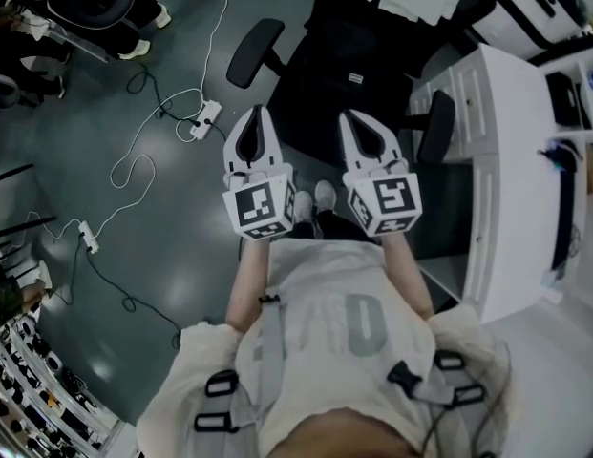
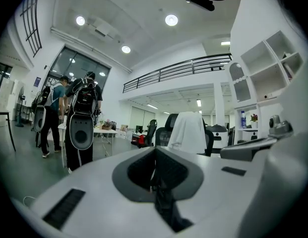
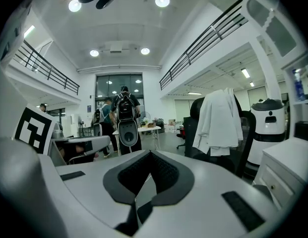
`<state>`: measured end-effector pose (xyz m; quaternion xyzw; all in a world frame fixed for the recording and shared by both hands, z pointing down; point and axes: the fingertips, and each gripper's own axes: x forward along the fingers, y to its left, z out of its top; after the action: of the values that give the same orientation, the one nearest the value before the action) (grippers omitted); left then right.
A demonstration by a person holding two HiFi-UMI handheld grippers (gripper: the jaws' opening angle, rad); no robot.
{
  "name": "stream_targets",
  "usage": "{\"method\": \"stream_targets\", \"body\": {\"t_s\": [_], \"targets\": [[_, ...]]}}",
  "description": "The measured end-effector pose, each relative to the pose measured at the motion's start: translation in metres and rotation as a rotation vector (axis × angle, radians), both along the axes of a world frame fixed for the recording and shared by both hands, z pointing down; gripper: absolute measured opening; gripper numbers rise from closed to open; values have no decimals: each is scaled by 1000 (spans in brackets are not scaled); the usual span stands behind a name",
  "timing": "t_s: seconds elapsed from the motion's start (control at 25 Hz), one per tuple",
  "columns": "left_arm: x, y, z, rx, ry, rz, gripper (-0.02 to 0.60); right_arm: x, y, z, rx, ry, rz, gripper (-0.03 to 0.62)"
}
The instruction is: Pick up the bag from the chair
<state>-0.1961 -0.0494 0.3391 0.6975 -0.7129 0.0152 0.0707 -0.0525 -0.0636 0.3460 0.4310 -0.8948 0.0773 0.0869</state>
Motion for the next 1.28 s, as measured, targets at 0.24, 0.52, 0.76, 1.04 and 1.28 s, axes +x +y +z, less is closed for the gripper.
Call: {"method": "stream_targets", "body": {"t_s": [0.24,0.52,0.76,1.04,1.28], "targets": [[50,-38,-4,23,39,104,6,51,-26,-2,35,31,89,6],[91,-69,-7,36,44,181,8,109,-49,7,12,12,236,6],[110,-105,-15,66,37,289,8,134,-62,2,15,-21,401,6],[106,-129,-15,56,18,378,8,135,-69,2,3,-40,547,6],[92,-150,-17,63,14,419,8,124,-80,1,5,-38,594,8]]}}
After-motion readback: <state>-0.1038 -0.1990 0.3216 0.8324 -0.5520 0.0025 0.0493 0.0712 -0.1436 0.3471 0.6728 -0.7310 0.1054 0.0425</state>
